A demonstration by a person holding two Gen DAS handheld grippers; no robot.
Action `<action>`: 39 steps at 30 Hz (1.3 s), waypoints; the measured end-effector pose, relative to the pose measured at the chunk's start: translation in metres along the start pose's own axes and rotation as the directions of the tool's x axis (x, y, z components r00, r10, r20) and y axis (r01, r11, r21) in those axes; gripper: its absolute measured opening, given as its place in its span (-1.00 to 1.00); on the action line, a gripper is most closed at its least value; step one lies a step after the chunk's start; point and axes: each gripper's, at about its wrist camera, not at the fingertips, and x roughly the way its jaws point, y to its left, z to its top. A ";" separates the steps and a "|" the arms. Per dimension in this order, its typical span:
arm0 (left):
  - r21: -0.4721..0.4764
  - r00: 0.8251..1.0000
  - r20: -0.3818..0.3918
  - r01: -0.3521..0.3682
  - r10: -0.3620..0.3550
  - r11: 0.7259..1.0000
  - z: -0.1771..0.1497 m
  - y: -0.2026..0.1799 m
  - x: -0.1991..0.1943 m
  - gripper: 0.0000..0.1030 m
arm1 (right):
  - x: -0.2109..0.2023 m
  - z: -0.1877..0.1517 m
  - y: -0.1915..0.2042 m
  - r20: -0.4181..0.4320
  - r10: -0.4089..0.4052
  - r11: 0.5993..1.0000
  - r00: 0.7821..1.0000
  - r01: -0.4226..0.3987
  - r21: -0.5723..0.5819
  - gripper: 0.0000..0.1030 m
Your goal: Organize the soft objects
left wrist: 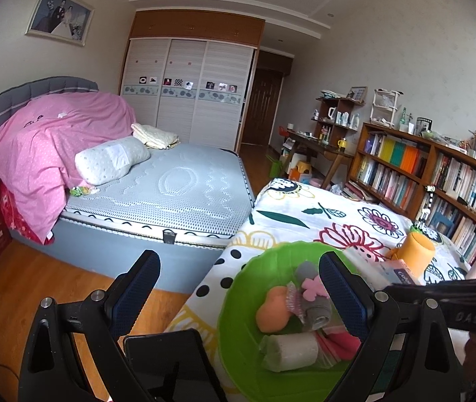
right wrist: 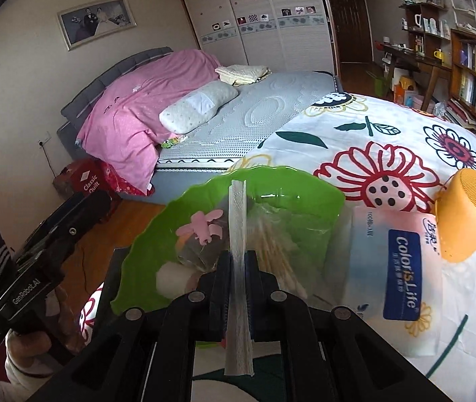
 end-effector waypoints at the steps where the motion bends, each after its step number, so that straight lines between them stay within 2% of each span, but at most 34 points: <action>1: -0.006 1.000 0.001 0.000 0.000 1.000 0.000 0.002 0.000 0.87 | 0.005 0.000 0.001 -0.007 -0.001 1.000 1.000 0.001 -0.001 -0.83; 16: -0.029 1.000 -0.011 0.004 -0.005 1.000 -0.001 0.006 0.002 0.87 | 0.049 0.004 0.001 -0.068 -0.033 0.999 0.997 0.036 0.033 -0.83; 23: -0.022 1.000 -0.023 0.011 -0.012 1.000 -0.004 0.003 0.005 0.87 | 0.047 0.004 0.001 -0.056 -0.032 0.999 0.998 0.033 0.027 -0.81; 26: -0.021 1.000 -0.022 0.011 -0.011 1.000 -0.003 0.003 0.005 0.87 | 0.039 0.005 0.003 -0.035 -0.031 0.999 0.999 0.032 0.015 -0.65; 28: -0.017 1.000 -0.022 0.010 -0.010 1.000 -0.004 0.002 0.005 0.91 | 0.031 0.004 0.003 -0.010 -0.036 0.999 0.999 0.037 0.006 -0.42; 29: -0.018 1.000 -0.021 0.009 -0.009 1.000 -0.004 0.002 0.005 0.97 | 0.027 0.004 0.002 0.002 -0.033 0.999 0.999 0.033 0.004 -0.40; 35: 0.017 1.000 0.003 -0.007 0.007 1.000 -0.007 -0.005 0.003 0.97 | 0.007 -0.001 -0.004 0.043 -0.038 0.999 0.998 0.037 0.009 -0.34; 39: 0.061 1.000 0.016 -0.021 0.020 0.998 -0.009 -0.012 0.001 0.97 | -0.010 -0.009 -0.010 0.078 -0.052 0.998 0.996 0.050 0.024 -0.07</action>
